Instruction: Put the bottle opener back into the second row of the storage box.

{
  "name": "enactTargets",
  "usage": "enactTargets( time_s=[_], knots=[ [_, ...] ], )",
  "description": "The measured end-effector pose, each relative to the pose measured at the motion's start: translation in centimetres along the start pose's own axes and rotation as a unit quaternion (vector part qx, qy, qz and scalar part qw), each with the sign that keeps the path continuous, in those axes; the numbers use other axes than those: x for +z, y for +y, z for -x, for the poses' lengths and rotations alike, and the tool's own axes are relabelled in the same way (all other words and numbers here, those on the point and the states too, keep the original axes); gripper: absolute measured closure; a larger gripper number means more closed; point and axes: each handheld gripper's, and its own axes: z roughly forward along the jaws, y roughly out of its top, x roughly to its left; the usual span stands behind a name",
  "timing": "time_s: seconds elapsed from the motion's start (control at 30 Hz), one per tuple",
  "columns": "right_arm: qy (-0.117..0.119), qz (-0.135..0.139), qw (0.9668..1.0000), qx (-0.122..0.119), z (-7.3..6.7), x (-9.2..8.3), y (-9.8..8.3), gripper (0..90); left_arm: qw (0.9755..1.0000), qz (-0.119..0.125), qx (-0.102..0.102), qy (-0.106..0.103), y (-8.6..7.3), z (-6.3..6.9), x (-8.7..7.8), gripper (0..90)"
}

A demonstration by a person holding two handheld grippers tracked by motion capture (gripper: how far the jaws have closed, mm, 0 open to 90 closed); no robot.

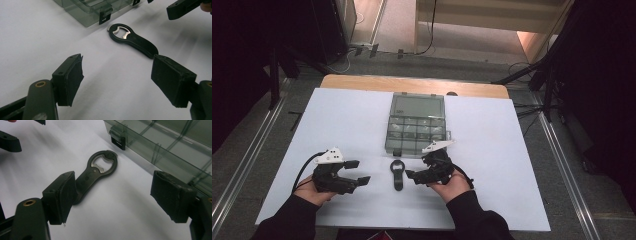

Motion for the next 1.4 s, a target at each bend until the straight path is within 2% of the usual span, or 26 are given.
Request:
enactTargets(
  time_s=[0.37, 0.53, 0.7, 0.73, 0.87, 1.0, 1.07, 1.1, 1.23, 1.4],
  knots=[
    [-0.003, -0.023, 0.9997, 0.006, -1.3, 1.3, 1.8, 22.1, 1.0, 0.001, -0.001, 0.0, 0.0, 0.0, 0.0, 25.2],
    [-0.01, -0.05, 0.9986, 0.013, -2.0, 2.1, 2.6, 22.1, 1.0, 0.002, -0.001, 0.001, 0.0, 0.0, 0.0, 25.2],
    [-0.013, -0.061, 0.9979, 0.017, -2.4, 2.7, 2.7, 22.1, 1.0, 0.001, 0.0, 0.0, 0.0, -0.1, -0.1, 25.2],
    [-0.016, -0.068, 0.9972, 0.025, -2.6, 3.0, 2.8, 22.2, 1.0, 0.001, 0.001, 0.0, 0.0, -0.1, -0.1, 25.3],
    [-0.025, -0.077, 0.9962, 0.032, -2.8, 3.2, 2.9, 22.9, 1.0, 0.001, 0.0, 0.0, 0.0, -0.1, -0.1, 25.3],
    [-0.038, -0.097, 0.9934, 0.048, -3.2, 3.6, 3.1, 22.9, 1.0, 0.0, 0.002, -0.001, 0.0, -0.1, -0.1, 25.2],
    [-0.041, -0.101, 0.993, 0.045, -3.3, 3.7, 3.1, 22.9, 1.0, 0.0, 0.002, 0.0, 0.0, 0.0, -0.1, 25.3],
    [-0.043, -0.111, 0.9917, 0.048, -3.6, 3.9, 3.2, 23.5, 1.0, 0.0, 0.001, 0.0, 0.0, 0.0, -0.1, 25.3],
    [-0.049, -0.115, 0.991, 0.047, -3.9, 4.1, 3.3, 23.7, 1.0, 0.0, 0.001, 0.0, 0.0, 0.0, -0.1, 25.2],
    [-0.052, -0.121, 0.9895, 0.059, -4.2, 4.4, 3.6, 25.0, 1.0, 0.0, 0.001, 0.0, 0.0, 0.0, -0.1, 25.3]
  ],
)
